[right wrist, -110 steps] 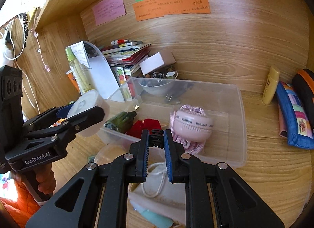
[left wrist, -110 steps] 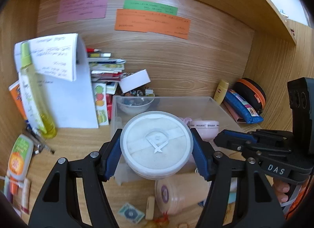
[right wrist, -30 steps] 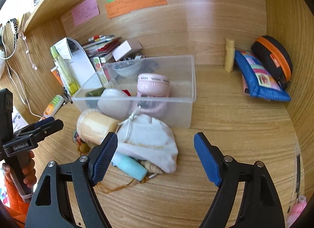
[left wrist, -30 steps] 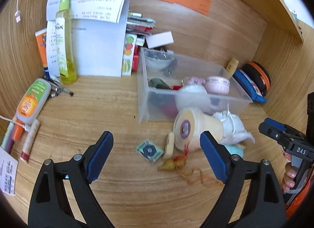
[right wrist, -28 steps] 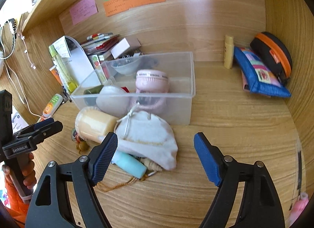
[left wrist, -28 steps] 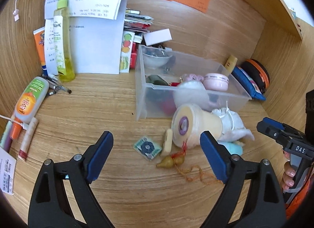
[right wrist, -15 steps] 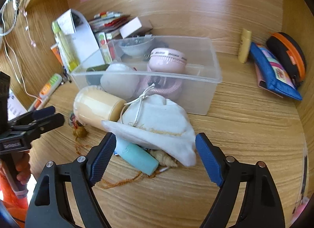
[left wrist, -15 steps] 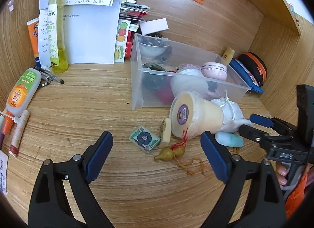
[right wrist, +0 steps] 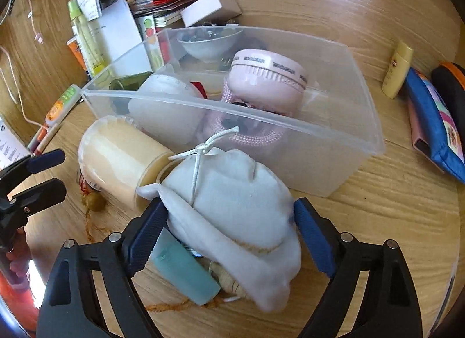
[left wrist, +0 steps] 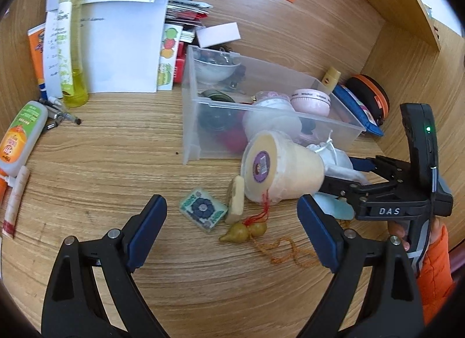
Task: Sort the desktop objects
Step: 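Grasp the cream cup with the left gripper while the right grasps the white cloth bag, then carry the cream cup and cloth bag up over the clear box, then lower the cup and bag into the box and open both grippers, then move both grippers back toward the small items on the desk, then grasp the beige stick with the left gripper while the right grasps the seashell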
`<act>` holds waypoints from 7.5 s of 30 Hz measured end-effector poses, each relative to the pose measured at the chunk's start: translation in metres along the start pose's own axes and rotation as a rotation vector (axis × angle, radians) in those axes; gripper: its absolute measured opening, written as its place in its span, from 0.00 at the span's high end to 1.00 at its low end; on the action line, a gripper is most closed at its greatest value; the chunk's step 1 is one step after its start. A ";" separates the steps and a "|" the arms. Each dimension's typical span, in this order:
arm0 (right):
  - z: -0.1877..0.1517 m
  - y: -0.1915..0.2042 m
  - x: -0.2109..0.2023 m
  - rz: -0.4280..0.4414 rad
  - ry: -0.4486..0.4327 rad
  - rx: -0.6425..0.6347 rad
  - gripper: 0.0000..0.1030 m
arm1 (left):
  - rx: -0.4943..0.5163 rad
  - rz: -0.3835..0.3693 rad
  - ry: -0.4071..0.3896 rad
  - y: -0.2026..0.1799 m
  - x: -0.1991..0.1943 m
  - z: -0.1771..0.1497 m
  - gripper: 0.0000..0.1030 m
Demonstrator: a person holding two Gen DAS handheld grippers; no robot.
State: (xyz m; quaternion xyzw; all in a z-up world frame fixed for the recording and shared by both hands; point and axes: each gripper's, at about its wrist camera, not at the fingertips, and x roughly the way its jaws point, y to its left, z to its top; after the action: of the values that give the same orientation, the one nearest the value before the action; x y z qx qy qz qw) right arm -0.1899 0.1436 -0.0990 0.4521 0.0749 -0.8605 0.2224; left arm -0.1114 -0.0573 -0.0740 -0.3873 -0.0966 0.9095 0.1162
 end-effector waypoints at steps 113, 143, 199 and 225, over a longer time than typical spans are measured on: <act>0.101 -0.064 -0.013 0.082 -0.228 0.238 0.43 | 0.013 -0.023 -0.075 -0.008 0.086 0.135 0.36; 0.095 -0.052 -0.015 0.030 -0.224 0.179 0.25 | 0.051 -0.083 -0.081 -0.016 0.070 0.134 0.34; -0.047 -0.053 -0.031 -0.165 -0.064 0.141 0.19 | 0.153 0.074 0.024 -0.003 0.010 0.010 0.23; -0.034 -0.024 -0.009 -0.087 -0.015 0.034 0.79 | 0.209 0.059 0.108 -0.016 0.046 0.012 0.91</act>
State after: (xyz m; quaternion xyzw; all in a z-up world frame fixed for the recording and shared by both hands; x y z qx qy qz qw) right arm -0.1709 0.1792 -0.1128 0.4456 0.0779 -0.8739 0.1777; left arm -0.1490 -0.0297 -0.0924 -0.4241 0.0167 0.8954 0.1343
